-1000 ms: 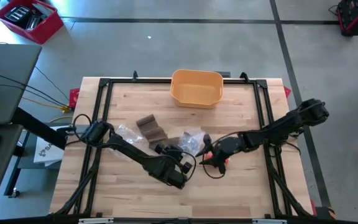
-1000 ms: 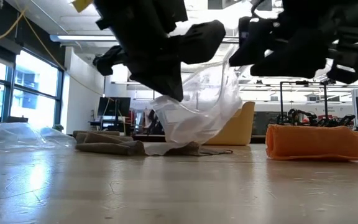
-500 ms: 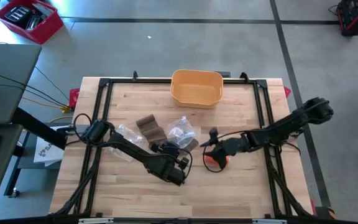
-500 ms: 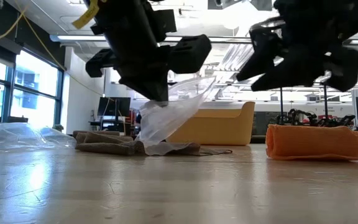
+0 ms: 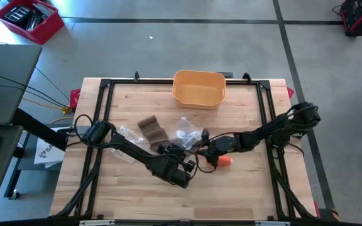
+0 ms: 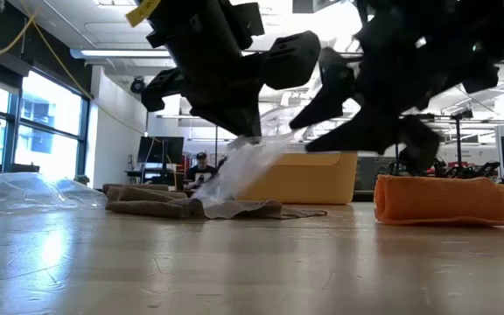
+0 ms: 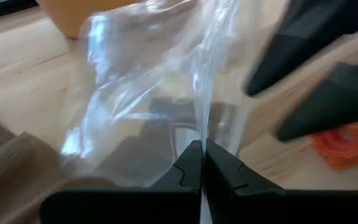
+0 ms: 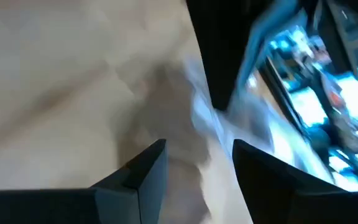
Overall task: Roll bandage
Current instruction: Open the bottom transparent zip bag
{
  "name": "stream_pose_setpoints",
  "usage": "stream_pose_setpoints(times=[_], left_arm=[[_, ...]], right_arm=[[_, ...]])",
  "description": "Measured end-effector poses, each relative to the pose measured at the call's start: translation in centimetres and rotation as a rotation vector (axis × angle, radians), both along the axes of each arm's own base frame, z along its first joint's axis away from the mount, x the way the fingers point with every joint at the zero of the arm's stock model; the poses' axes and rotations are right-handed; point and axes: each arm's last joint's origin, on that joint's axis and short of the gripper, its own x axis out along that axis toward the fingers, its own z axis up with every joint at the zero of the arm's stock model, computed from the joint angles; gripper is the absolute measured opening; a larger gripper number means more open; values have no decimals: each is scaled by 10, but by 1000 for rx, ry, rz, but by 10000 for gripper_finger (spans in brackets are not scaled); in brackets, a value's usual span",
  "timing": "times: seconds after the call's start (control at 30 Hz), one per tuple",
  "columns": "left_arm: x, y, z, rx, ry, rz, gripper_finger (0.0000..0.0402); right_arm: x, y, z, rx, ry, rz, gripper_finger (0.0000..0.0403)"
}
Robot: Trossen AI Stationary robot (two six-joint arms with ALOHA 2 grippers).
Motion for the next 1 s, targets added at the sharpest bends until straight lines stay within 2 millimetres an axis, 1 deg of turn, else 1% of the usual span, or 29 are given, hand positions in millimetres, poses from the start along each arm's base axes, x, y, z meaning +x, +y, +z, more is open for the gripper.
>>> stream_pose_setpoints(times=[0.1, 0.2, 0.3, 0.47, 0.6, 0.77, 0.87, 1.0], left_arm=[[-1, 1, 0, -1, 3, 4, 0], [0, 3, 0, 2, 11, 9, 0], [0, 4, 0, 1, 10, 13, 0], [0, 5, 0, 4, 7, 15, 0], [0, 4, 0, 4, 3, 15, 0], [0, -1, 4, 86, -50, 21, 0], [0, -4, 8, 122, -79, 23, 0], [0, -4, 10, 128, -71, 23, 0]], right_arm=[[-1, 4, 0, -60, -9, 0, 177], [-2, 11, 2, -69, -17, 40, 177], [-2, 14, 7, -71, -53, 53, 177], [1, 3, 7, -38, -49, -3, 177], [2, -3, 5, 20, -29, 15, 177], [1, -12, -1, 95, 42, 26, 177], [-1, -15, -6, 155, 107, 33, 177], [-2, -14, -7, 224, 118, 39, 177]])
